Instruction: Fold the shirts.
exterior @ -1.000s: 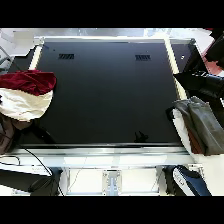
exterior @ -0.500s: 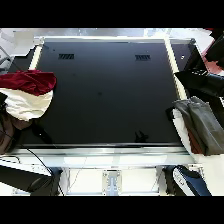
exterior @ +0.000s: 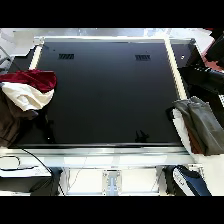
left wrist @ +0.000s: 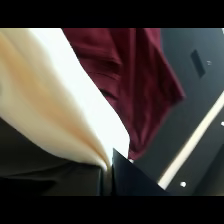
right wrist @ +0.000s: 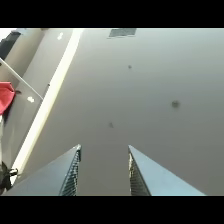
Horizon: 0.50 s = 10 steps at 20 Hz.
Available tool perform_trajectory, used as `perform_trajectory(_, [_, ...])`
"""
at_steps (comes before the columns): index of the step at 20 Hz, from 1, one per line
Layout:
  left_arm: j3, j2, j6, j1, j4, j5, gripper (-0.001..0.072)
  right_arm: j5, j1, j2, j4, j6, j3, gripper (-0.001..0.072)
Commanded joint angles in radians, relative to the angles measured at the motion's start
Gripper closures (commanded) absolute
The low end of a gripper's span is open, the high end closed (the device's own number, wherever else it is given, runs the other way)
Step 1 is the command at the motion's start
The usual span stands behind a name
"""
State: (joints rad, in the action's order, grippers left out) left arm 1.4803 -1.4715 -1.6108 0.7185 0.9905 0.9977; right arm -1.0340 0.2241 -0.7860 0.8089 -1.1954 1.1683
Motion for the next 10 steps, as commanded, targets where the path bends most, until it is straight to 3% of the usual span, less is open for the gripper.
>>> perform_trajectory(1, [0.001,0.045,0.026,0.0,-0.058,0.109,0.0448,0.006,0.0,-0.001,0.035,0.0,0.0,0.0379])
perform_trajectory(8, [0.001,-0.02,0.025,-0.014,-0.06,0.09,0.0452,0.013,0.0,-0.001,0.035,0.0,0.0,0.0379])
perform_trajectory(9, [0.001,-0.04,0.007,-0.014,-0.06,0.074,0.0409,0.022,0.0,0.0,0.034,0.0,0.0,0.0379])
perform_trajectory(10, [0.001,-0.061,-0.026,-0.014,-0.056,0.06,0.0301,0.035,0.0,0.0,0.032,-0.001,0.0,0.0379])
